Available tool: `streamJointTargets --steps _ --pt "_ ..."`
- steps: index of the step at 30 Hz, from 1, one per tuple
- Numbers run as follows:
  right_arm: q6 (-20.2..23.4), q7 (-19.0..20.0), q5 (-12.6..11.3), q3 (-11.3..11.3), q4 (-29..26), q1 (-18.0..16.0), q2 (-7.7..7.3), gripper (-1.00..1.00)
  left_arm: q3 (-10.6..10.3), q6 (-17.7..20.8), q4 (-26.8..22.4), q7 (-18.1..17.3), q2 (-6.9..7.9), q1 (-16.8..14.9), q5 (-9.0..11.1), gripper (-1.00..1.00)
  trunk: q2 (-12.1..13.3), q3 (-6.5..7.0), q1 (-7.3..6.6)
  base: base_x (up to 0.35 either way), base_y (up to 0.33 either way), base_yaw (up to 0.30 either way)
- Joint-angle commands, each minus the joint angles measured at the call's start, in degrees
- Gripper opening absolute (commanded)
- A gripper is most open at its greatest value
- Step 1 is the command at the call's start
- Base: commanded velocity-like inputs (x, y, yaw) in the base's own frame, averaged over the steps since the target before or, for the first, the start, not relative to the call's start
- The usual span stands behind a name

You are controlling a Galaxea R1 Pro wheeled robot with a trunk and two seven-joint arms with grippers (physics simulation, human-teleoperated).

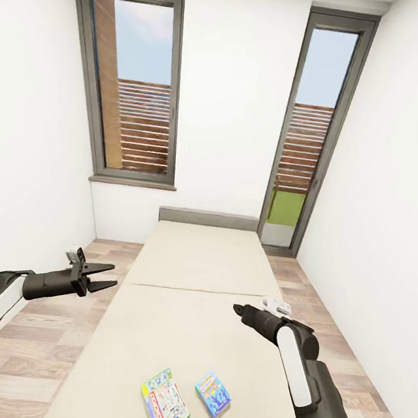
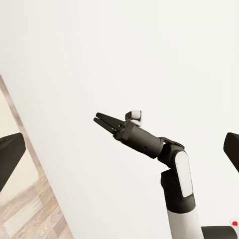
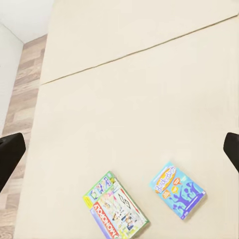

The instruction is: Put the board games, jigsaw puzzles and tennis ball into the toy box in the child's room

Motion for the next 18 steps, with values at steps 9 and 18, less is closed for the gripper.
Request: streamJointTargets --steps 9,18 --pt "0.1 -0.6 -0.6 0.0 0.0 0.0 -0.07 1.00 -0.2 0.4 0.1 0.0 0.10 0.0 0.1 1.00 0.0 -0.12 0.05 0.112 0.000 0.001" --pt "0.1 -0.5 -0.6 0.0 0.0 0.0 -0.10 1.00 -0.2 0.4 0.0 0.0 0.11 0.0 0.1 1.00 0.0 -0.39 0.05 0.121 0.000 0.000"
